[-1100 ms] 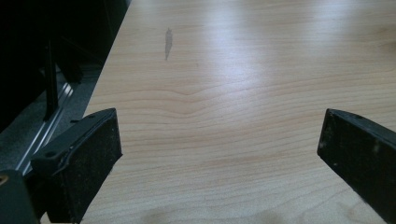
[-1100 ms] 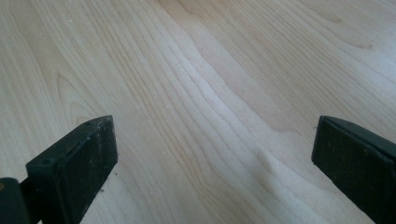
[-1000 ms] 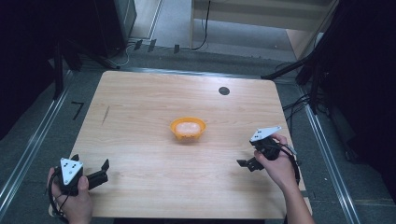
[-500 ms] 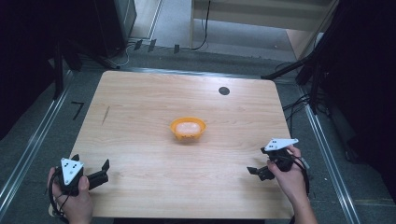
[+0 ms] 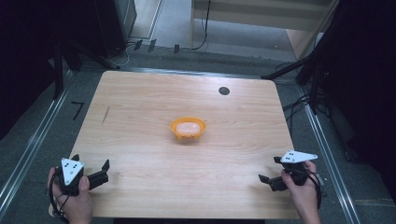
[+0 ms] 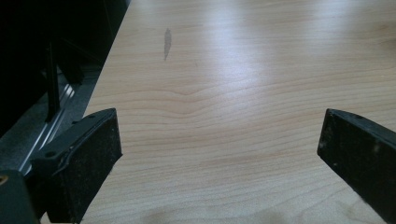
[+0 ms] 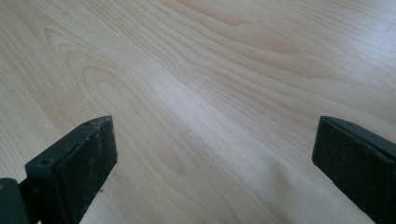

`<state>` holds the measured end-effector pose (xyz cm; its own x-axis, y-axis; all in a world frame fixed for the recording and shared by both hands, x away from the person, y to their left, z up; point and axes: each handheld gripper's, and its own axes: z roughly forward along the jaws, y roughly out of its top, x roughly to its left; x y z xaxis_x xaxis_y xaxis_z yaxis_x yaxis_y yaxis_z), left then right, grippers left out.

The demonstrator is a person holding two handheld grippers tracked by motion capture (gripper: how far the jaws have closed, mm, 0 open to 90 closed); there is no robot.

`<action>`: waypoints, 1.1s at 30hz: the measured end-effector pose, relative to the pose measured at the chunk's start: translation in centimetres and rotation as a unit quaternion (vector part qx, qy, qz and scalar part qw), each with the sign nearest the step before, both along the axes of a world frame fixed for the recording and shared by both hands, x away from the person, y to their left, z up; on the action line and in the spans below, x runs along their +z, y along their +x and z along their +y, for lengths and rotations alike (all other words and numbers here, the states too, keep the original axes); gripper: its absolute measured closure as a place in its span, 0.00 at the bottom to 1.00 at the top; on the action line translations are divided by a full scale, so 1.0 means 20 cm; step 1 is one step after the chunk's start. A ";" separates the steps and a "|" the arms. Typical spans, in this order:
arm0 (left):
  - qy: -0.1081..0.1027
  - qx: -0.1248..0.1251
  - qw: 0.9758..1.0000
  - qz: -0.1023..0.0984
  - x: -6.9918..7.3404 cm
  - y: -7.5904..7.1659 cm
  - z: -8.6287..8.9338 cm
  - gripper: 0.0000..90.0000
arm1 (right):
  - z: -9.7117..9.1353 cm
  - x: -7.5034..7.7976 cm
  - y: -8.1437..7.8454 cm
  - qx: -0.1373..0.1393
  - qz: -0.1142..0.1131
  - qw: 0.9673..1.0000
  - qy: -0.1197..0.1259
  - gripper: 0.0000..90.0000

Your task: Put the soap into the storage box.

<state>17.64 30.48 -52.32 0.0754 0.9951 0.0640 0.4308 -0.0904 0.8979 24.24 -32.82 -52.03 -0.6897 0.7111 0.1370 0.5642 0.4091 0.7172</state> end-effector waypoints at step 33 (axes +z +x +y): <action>0.010 -0.001 1.000 0.001 0.00 0.00 -0.01 0.00 | -0.28 -0.12 -0.24 -0.087 -0.049 0.994 0.039 0.01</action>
<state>17.64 30.32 -52.32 0.0774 0.9935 0.0830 0.4324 -0.1084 0.8952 19.46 -38.34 -54.45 -0.5706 0.8101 0.1347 0.5466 0.2522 0.7985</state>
